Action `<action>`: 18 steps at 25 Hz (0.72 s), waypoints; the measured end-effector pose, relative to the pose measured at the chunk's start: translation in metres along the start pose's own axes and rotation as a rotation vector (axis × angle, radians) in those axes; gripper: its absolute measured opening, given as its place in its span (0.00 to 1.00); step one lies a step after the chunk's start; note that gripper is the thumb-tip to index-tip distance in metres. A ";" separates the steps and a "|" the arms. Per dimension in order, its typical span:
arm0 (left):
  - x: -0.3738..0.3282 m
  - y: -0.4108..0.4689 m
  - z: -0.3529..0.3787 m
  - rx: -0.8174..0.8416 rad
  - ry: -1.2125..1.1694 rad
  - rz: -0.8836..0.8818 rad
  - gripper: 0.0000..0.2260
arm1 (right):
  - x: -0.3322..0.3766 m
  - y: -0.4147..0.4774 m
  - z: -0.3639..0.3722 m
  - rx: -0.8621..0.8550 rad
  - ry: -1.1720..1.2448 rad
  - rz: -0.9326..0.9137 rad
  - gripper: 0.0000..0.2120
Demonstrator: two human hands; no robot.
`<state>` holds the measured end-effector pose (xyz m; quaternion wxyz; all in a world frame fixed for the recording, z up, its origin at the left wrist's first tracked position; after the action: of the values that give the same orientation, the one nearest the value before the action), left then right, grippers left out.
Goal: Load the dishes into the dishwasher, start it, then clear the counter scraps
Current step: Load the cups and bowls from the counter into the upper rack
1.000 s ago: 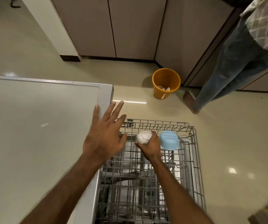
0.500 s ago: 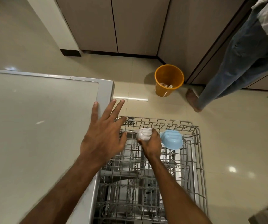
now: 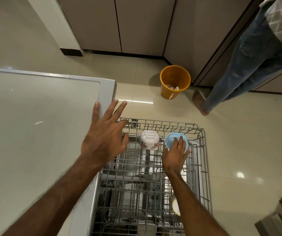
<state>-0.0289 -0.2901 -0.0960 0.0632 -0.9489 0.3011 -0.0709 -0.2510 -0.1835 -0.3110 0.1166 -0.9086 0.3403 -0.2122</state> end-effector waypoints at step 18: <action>0.001 0.000 0.004 -0.013 -0.008 -0.018 0.24 | 0.028 -0.041 -0.013 0.210 -0.186 -0.201 0.33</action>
<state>-0.0273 -0.2902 -0.1000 0.0576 -0.9522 0.2929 -0.0657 -0.2146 -0.1727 -0.2760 0.2202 -0.9366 0.2112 -0.1724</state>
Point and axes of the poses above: each hand's wrist, its own y-axis towards the middle knuckle, its own z-axis out of the palm, x = y × z, the point moved 7 cm from there along y, towards the middle knuckle, and after that the axes turned 6 degrees about x, right-handed, at the moved point
